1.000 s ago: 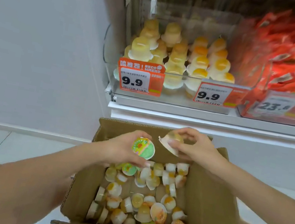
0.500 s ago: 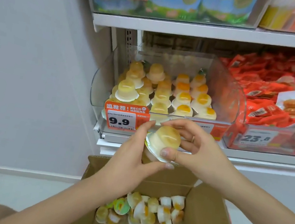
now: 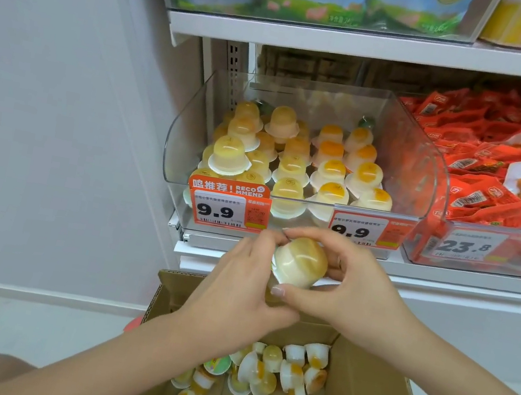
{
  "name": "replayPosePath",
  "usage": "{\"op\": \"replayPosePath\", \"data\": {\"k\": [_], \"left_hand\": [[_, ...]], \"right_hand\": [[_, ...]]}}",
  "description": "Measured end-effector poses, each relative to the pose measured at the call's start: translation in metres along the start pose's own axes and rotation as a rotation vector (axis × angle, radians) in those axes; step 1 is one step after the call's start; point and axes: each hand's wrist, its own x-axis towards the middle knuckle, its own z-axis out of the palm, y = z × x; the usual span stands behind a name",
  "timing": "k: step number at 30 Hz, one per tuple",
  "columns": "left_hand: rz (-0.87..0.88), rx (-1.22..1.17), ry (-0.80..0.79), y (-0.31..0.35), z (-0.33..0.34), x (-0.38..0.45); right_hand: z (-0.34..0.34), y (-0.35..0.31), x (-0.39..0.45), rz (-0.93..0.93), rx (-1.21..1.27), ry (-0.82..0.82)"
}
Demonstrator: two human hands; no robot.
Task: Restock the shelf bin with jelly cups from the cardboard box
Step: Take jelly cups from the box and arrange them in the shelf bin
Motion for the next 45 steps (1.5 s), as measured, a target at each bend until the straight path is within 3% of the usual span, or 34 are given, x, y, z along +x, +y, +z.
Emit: {"op": "replayPosePath", "data": {"k": [4, 7, 9, 12, 17, 30, 45], "left_hand": [[-0.064, -0.059, 0.002, -0.005, -0.008, 0.009], [-0.065, 0.122, 0.084, -0.015, -0.033, 0.018], [-0.103, 0.273, 0.050, -0.023, -0.047, 0.021], [-0.144, 0.459, -0.038, -0.036, -0.052, 0.022], [-0.114, 0.534, 0.005, -0.044, -0.050, 0.028], [-0.069, 0.564, 0.014, -0.047, -0.039, 0.029], [-0.048, 0.603, -0.008, -0.049, -0.034, 0.024]], "right_hand": [[-0.004, -0.010, 0.006, -0.023, -0.010, 0.098], [-0.023, -0.029, 0.029, -0.082, 0.009, 0.302], [-0.034, -0.040, 0.057, -0.104, -0.078, 0.359], [-0.038, -0.045, 0.116, -0.096, -0.338, 0.324], [-0.028, -0.029, 0.186, -0.036, -0.552, 0.224], [-0.007, -0.003, 0.211, -0.028, -0.687, 0.179], [-0.003, -0.002, 0.204, 0.066, -0.661, 0.200]]}}
